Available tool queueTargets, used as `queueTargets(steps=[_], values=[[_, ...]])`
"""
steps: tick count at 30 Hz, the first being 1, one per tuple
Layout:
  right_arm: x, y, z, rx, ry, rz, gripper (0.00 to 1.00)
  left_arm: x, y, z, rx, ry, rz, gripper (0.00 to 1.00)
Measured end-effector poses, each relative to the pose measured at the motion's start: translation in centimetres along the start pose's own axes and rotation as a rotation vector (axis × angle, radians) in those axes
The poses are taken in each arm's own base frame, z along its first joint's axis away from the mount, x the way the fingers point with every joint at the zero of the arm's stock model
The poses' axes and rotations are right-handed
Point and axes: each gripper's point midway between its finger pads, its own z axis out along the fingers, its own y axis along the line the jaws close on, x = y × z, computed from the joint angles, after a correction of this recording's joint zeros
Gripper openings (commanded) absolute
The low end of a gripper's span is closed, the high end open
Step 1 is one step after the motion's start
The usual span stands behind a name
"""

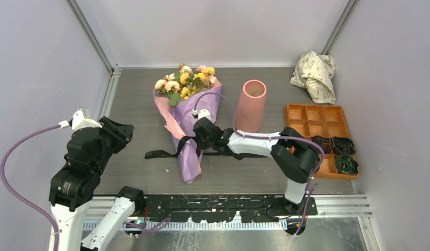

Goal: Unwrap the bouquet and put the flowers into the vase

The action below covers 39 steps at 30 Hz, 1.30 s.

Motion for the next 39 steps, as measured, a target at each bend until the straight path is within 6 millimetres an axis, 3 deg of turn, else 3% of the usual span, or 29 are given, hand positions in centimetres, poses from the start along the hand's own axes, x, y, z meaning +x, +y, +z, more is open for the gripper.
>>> queueTargets(steps=[2, 12, 16, 22, 27, 29, 32, 34, 37, 39], values=[[-0.6, 0.8, 0.2, -0.028, -0.007, 0.000, 0.01, 0.0, 0.1, 0.0, -0.001, -0.002, 0.000, 0.44], [-3.3, 3.5, -0.4, -0.123, -0.044, 0.010, 0.01, -0.2, 0.2, -0.2, -0.004, -0.010, 0.002, 0.43], [-5.7, 5.4, -0.9, -0.178, -0.079, 0.018, 0.01, -0.3, 0.3, -0.4, -0.005, -0.020, 0.000, 0.44], [-8.8, 10.2, -1.3, -0.306, -0.108, 0.026, 0.01, -0.8, 0.7, -1.1, -0.015, -0.042, 0.004, 0.44], [-7.9, 16.1, -0.9, -0.440, -0.063, 0.003, 0.01, -2.5, 0.5, -2.8, -0.004, -0.095, 0.005, 0.44], [-6.8, 18.5, -0.9, -0.494, -0.034, -0.016, 0.10, -3.1, 0.4, -3.5, 0.006, -0.117, -0.001, 0.45], [-4.3, 21.9, -1.1, -0.573, 0.026, -0.043, 0.39, -3.9, 0.3, -4.4, 0.018, -0.147, -0.009, 0.45], [-2.7, 23.0, -1.5, -0.598, 0.061, -0.059, 0.53, -4.1, 0.4, -4.6, 0.017, -0.158, -0.010, 0.45], [-1.9, 23.3, -1.8, -0.593, 0.075, -0.077, 0.57, -4.2, 0.5, -4.7, 0.010, -0.163, -0.008, 0.45], [-2.2, 22.4, -1.6, -0.561, 0.061, -0.085, 0.57, -4.2, 0.6, -4.7, 0.007, -0.164, -0.006, 0.45]])
